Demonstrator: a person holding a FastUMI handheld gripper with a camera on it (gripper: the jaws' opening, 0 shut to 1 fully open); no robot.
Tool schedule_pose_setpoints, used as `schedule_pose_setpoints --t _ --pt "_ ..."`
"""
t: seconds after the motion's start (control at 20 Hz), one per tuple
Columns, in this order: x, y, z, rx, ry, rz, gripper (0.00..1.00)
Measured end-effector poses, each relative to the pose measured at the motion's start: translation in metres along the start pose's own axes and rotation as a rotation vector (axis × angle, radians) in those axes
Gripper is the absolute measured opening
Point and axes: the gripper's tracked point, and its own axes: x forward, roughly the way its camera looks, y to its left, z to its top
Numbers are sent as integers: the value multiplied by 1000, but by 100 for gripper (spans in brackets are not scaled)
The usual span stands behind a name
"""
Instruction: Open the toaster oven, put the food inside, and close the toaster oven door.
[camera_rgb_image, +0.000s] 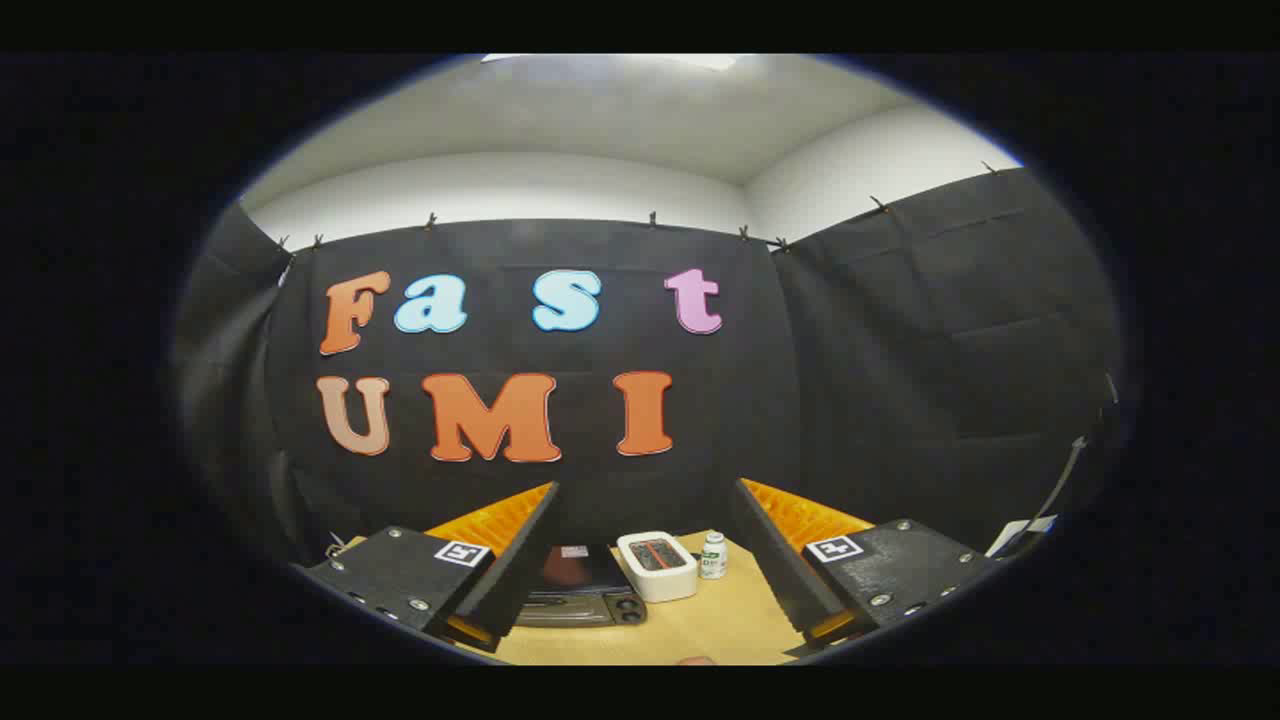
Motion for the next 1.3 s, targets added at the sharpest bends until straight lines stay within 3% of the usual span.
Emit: schedule_pose_setpoints --t 0.9,1.3 --pt "21 7 -35 -14 65 5 99" --pt "40 58 -74 -70 130 98 99"
